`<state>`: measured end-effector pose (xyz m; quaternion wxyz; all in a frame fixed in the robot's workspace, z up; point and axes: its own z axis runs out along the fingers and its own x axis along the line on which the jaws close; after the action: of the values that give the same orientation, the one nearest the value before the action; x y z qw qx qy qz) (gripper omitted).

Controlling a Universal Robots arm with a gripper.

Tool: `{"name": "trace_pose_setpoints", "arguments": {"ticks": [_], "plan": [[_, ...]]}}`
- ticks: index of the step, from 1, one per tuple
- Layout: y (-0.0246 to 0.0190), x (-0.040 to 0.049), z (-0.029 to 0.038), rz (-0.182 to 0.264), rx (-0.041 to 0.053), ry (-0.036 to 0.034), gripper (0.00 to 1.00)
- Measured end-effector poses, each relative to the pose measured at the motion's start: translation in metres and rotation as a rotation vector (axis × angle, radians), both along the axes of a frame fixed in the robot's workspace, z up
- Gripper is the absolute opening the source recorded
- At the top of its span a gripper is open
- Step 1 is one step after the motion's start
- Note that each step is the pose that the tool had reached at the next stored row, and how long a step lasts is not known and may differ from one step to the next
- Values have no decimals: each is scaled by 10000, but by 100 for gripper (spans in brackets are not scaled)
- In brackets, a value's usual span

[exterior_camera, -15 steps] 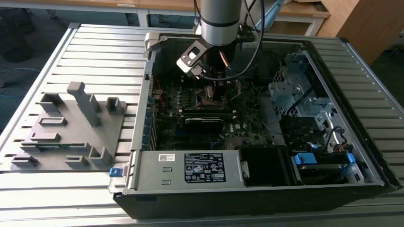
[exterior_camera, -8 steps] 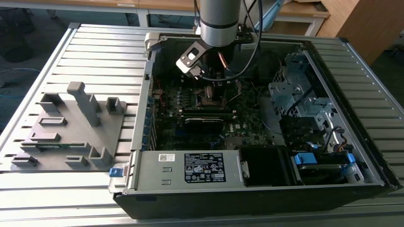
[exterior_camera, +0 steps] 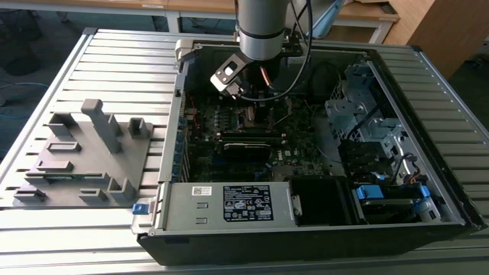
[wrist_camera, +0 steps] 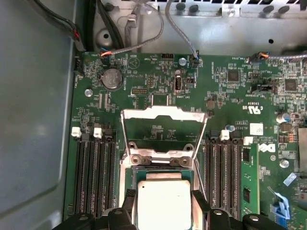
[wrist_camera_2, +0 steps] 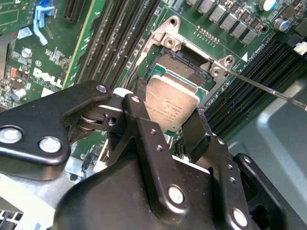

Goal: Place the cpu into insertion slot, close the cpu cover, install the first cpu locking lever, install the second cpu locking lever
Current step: 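Place the cpu into insertion slot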

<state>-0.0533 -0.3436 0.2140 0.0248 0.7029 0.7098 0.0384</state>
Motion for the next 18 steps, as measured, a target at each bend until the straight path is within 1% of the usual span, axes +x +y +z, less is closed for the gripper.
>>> {"name": "trace_pose_setpoints", "arguments": {"ticks": [2, 7, 12, 18], "plan": [[1, -11, -14, -73, 0, 0, 54], [1, -11, -20, -91, 2, -2, 54], [3, -13, -74, -94, 1, -1, 54], [19, -33, -95, -97, 0, 0, 54]]}}
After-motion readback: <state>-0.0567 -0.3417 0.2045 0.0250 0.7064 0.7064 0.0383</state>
